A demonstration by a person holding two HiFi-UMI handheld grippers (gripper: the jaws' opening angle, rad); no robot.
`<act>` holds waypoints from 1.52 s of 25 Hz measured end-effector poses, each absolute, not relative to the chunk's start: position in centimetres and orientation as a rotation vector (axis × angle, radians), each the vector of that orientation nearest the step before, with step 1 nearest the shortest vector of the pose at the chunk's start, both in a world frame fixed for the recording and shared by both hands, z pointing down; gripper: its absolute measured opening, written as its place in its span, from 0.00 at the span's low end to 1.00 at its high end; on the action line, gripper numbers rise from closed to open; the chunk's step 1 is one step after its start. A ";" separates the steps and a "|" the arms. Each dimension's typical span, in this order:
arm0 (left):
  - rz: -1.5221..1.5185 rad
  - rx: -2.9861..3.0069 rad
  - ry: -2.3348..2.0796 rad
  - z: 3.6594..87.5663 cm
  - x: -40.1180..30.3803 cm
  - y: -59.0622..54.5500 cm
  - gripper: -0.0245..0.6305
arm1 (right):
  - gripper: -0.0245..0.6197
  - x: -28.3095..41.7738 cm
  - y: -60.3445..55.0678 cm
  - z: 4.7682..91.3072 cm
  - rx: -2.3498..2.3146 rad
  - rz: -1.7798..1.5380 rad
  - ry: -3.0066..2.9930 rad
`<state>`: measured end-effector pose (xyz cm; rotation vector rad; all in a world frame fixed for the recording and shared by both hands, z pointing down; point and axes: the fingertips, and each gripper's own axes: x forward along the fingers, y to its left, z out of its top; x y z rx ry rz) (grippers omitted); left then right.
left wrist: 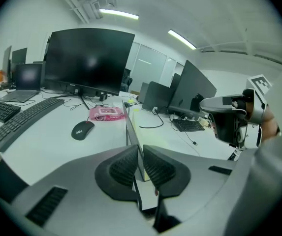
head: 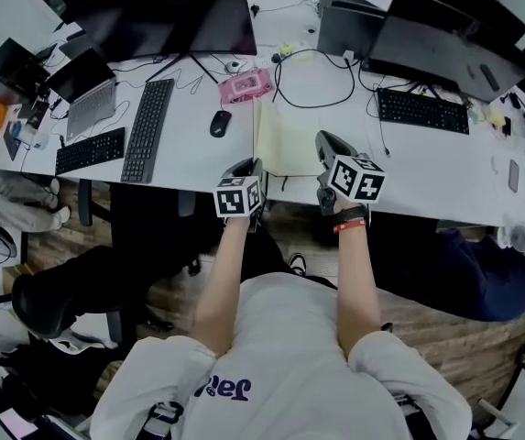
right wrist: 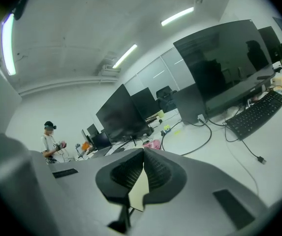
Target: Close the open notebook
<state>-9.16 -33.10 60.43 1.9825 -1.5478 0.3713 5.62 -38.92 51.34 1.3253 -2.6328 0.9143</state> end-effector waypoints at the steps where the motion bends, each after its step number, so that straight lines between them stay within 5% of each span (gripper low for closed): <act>1: 0.370 1.989 -1.544 60.4 -9.0 -33.1 0.11 | 0.04 6.0 -38.9 51.4 1.339 0.921 -2.630; 38: 0.421 2.199 -1.339 59.8 -1.4 -34.6 0.17 | 0.04 9.9 -38.8 52.0 1.473 0.997 -2.585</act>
